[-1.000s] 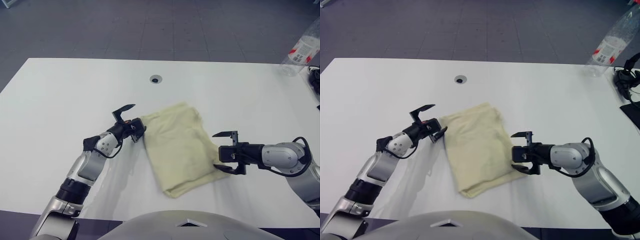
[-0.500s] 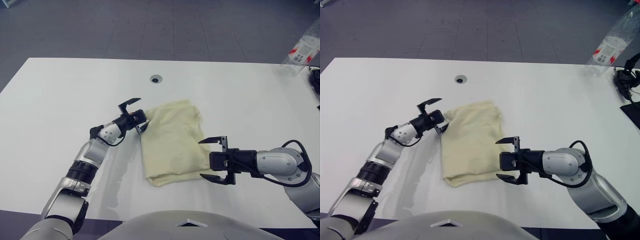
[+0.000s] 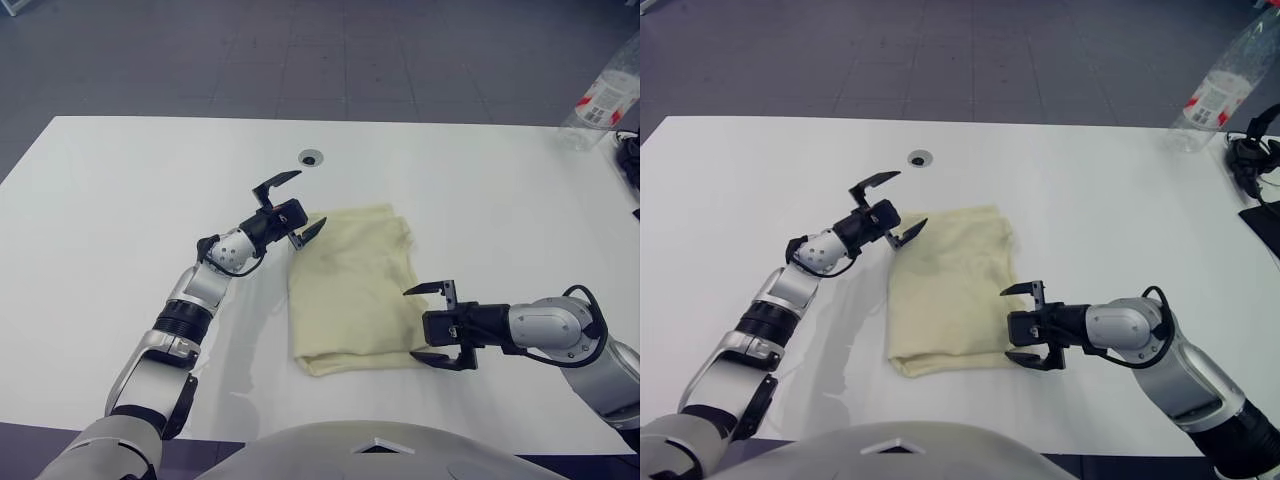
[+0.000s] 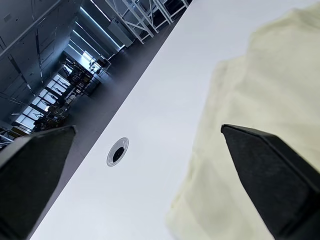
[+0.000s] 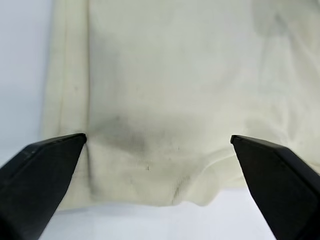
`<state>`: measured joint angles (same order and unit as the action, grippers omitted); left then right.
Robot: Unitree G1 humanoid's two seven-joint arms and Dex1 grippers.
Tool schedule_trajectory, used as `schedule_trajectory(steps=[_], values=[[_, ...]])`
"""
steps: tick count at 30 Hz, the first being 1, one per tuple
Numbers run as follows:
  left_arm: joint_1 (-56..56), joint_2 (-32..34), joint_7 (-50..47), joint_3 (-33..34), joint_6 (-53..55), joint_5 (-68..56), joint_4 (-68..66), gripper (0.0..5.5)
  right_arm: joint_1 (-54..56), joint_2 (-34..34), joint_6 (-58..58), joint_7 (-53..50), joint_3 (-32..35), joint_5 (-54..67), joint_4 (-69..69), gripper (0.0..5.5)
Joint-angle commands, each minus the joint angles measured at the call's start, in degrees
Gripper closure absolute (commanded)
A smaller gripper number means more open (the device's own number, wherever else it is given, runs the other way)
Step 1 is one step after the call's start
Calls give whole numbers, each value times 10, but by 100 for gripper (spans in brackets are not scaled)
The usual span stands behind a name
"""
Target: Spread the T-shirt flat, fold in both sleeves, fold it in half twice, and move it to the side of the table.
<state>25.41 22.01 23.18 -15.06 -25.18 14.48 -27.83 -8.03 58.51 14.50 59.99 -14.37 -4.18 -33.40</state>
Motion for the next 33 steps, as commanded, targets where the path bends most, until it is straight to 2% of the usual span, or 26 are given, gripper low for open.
schedule_trajectory(steps=[1, 5, 11, 14, 17, 20, 23, 28, 33], values=[[-9, 19, -7, 25, 1, -5, 53, 12, -3, 15, 4, 17, 18, 18, 9, 10], [-35, 24, -4, 46, 27, -26, 138, 12, 22, -8, 22, 11, 36, 50, 10, 10], [-118, 50, 44, 72, 108, -78, 336, 12, 52, -37, 86, 0, 75, 125, -16, 10], [-168, 84, 98, 67, 155, -112, 432, 12, 58, -35, 112, -1, 99, 157, -23, 10], [-253, 153, 190, 51, 205, -167, 545, 12, 17, 11, 95, 42, 126, 173, -38, 10], [-342, 219, 251, 43, 244, -196, 642, 12, -25, 56, 44, 68, 110, 129, -23, 10], [-397, 257, 277, 35, 273, -190, 696, 12, -46, 72, 12, 73, 93, 96, -8, 10], [-427, 286, 296, 4, 318, -164, 741, 12, -78, 84, -8, 78, 84, 73, -11, 10], [-439, 290, 292, -50, 337, -93, 738, 12, -66, 80, -26, 78, 45, 28, 7, 10]])
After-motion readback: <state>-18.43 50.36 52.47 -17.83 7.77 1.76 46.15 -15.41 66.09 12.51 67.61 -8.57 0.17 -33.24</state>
